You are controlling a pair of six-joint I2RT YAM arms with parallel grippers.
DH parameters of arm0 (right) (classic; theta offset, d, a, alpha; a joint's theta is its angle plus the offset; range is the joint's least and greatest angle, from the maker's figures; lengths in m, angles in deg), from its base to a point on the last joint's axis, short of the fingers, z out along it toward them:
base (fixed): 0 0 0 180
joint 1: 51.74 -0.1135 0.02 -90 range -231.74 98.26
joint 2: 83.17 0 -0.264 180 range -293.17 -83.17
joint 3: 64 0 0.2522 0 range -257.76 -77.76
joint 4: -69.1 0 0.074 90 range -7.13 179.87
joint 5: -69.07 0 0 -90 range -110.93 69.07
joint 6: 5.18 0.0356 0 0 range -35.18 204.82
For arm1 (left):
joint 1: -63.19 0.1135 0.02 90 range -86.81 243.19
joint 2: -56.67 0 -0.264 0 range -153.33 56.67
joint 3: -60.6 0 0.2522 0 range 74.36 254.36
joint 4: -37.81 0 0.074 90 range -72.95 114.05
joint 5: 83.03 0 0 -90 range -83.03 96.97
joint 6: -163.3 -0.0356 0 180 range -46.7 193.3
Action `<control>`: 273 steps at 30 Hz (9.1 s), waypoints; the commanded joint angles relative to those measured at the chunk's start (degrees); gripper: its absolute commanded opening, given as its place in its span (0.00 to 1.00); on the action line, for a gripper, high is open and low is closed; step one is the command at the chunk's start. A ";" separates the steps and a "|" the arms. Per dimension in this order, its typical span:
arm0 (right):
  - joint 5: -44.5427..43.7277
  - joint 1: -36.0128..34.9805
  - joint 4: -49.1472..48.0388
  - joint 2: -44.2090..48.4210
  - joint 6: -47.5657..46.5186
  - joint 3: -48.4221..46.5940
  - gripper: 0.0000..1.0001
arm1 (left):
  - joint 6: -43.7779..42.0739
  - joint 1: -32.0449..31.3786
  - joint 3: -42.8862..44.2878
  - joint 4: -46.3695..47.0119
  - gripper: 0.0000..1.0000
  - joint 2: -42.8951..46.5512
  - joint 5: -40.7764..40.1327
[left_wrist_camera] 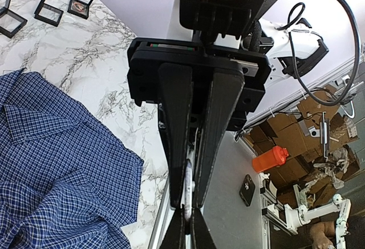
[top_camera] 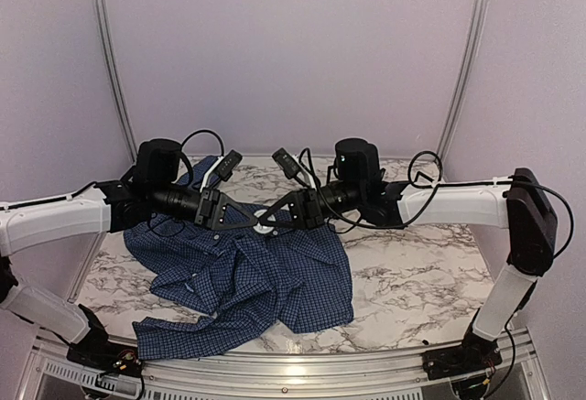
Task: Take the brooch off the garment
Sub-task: Close the brooch securely, then turn over the brooch, then pass from the left arm to the right, then place the brooch in the brooch box.
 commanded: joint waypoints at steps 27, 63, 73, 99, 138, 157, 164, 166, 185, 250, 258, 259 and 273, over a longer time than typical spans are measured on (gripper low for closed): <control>-8.31 -2.58 3.75 -1.37 -2.99 -5.34 0.03 | 1.55 -0.92 -1.82 4.72 0.00 1.71 1.45; -8.38 -2.94 0.38 -0.45 -0.12 -4.04 0.02 | 1.41 -0.91 -1.37 3.27 0.00 1.76 0.81; -12.82 -3.12 -3.80 -0.49 3.86 -2.85 0.02 | 2.16 -0.94 -2.25 4.27 0.00 2.10 -1.66; -17.35 -3.47 -7.01 -0.31 7.37 -2.41 0.06 | 2.07 -0.92 -3.27 3.61 0.00 3.08 -4.46; -28.65 0.80 2.03 11.85 5.37 0.11 0.63 | -20.56 -1.13 4.73 -8.24 0.00 6.12 -23.80; -31.07 1.54 10.13 11.07 10.90 -8.44 0.58 | -71.65 -19.91 3.55 8.53 0.00 12.79 -79.16; -28.77 1.54 11.01 9.22 13.05 -11.44 0.53 | -102.30 -28.59 -5.04 33.48 0.00 8.67 -95.33; -28.46 1.54 11.21 8.87 13.23 -12.16 0.52 | -109.56 -29.39 -6.80 39.81 0.00 6.96 -97.70; -21.59 1.23 12.11 3.20 17.65 -15.70 0.36 | -134.00 -31.46 -12.25 66.67 0.00 -4.94 -101.69; -23.66 0.99 8.74 3.57 20.82 -10.22 0.00 | -99.40 -33.88 -5.95 45.60 0.99 5.14 -111.55; -31.52 3.12 9.72 6.45 15.58 -2.85 0.00 | -62.51 -33.13 0.02 13.51 0.99 13.65 -105.60; -32.10 3.46 9.43 6.82 15.20 -1.79 0.00 | -59.12 -32.83 0.17 11.38 0.99 14.37 -104.73; -39.71 13.20 2.60 14.68 12.62 15.58 0.00 | -29.47 -21.19 -4.11 0.72 0.99 22.56 -88.38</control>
